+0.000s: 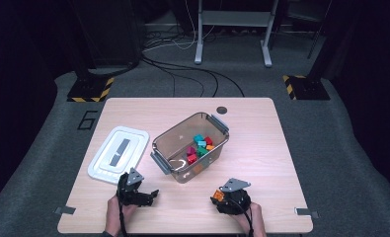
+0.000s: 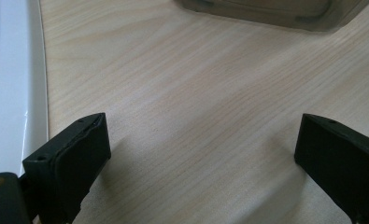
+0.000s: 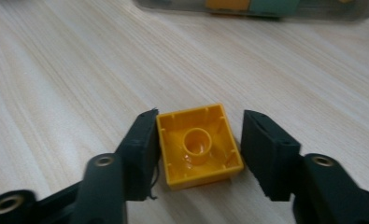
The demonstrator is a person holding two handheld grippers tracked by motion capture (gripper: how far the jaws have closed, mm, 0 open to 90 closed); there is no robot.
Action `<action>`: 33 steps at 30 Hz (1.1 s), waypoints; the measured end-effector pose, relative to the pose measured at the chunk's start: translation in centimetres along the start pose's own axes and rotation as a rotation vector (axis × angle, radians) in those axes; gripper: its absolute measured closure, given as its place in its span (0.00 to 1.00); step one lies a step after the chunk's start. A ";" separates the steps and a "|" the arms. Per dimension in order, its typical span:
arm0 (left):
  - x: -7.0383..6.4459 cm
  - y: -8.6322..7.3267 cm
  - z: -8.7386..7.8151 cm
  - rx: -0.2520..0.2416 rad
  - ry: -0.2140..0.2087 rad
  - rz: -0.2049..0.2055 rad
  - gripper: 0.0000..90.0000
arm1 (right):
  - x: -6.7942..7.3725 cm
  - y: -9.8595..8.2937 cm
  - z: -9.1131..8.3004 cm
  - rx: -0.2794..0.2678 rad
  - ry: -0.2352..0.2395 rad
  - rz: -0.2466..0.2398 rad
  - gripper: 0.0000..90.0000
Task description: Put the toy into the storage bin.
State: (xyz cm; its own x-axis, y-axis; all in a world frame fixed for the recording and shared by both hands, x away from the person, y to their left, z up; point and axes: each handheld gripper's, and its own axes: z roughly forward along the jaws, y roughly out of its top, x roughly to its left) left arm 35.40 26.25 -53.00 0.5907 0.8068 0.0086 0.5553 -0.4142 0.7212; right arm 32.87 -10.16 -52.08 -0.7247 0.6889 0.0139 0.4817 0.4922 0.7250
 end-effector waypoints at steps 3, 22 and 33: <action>0.0 0.0 0.0 0.000 0.000 0.000 0.04 | -0.1 0.0 -0.1 0.000 -0.008 0.006 0.62; 0.0 0.0 0.0 -0.003 0.000 -0.002 0.04 | -1.7 1.5 -0.6 -0.063 -0.103 0.063 0.65; 0.0 0.0 0.0 0.002 -0.002 -0.001 0.04 | -2.7 2.9 -0.8 -0.100 -0.154 0.087 0.65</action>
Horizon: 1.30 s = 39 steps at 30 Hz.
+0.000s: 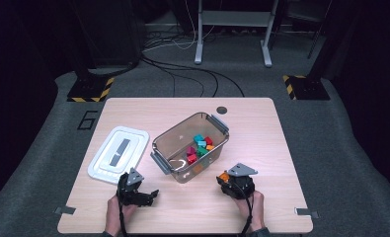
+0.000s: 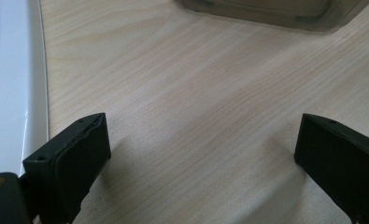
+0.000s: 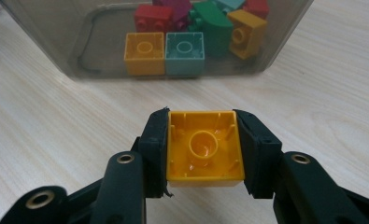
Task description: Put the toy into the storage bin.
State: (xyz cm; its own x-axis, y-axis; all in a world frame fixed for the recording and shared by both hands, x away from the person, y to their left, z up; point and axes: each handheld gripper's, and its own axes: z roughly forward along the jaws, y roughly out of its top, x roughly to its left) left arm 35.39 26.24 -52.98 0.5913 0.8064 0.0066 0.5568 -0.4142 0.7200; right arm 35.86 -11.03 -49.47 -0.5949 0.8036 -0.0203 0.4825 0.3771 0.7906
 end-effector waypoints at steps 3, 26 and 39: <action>0.0 0.0 0.0 0.000 0.000 0.000 0.04 | -0.2 0.3 0.0 -0.008 -0.011 0.007 0.65; 0.0 0.0 0.0 0.000 0.000 -0.001 0.04 | -1.8 3.6 -1.7 -0.082 -0.082 0.005 0.65; 0.0 0.0 0.0 0.001 -0.001 0.001 0.04 | -2.6 5.8 -3.3 -0.120 -0.111 -0.005 0.65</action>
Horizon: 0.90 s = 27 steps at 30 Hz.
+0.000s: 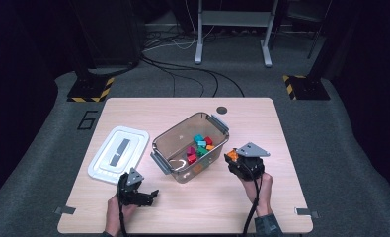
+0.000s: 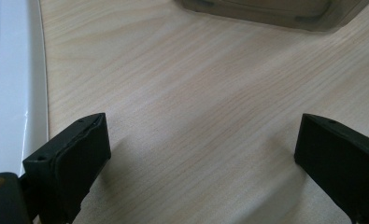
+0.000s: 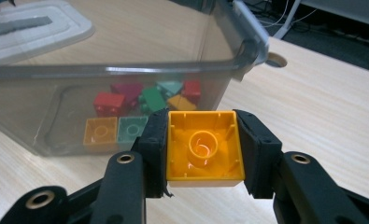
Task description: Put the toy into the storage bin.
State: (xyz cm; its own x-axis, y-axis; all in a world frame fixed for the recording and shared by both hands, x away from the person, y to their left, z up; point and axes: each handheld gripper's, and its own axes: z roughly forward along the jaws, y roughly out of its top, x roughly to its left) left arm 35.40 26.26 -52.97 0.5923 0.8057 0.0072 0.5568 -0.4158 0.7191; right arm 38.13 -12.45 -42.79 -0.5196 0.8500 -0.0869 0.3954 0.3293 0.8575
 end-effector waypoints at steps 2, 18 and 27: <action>0.0 0.0 0.0 -0.001 0.001 -0.003 0.04 | -0.1 0.5 -0.3 -0.006 -0.007 -0.008 0.65; 0.0 0.0 0.0 0.001 0.000 0.000 0.04 | -1.0 4.5 -0.7 -0.045 -0.031 -0.047 0.65; 0.0 0.0 0.0 -0.001 0.000 -0.003 0.04 | -1.2 6.6 0.2 -0.071 -0.031 -0.050 0.65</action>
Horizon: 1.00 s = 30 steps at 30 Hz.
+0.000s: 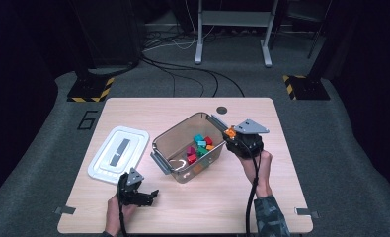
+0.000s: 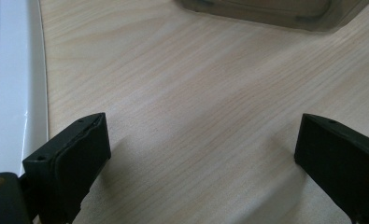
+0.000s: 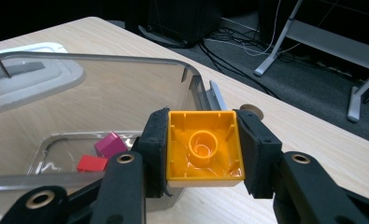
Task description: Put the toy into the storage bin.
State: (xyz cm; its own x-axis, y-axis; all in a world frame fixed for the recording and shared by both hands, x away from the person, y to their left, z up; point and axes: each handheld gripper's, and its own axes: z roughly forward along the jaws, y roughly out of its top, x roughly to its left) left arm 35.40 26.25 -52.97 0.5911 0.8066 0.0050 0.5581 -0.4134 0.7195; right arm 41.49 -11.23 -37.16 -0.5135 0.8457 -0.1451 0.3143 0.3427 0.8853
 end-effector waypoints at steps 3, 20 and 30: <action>0.0 0.0 0.0 0.002 0.000 0.002 0.04 | -0.1 0.5 0.7 -0.002 0.004 -0.003 0.65; 0.0 0.0 0.0 -0.001 0.000 0.001 0.04 | 0.0 1.1 4.5 0.030 0.044 0.015 0.64; 0.0 0.0 0.0 -0.002 0.001 0.001 0.04 | 0.2 0.9 5.6 0.056 0.066 0.026 0.54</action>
State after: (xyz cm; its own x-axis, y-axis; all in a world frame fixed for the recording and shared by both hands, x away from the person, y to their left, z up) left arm 35.39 26.24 -52.98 0.5912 0.8065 0.0063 0.5566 -0.4136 0.7205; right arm 46.15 -8.48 -38.84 -0.5554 0.8266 -0.0911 0.3713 0.3445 0.8623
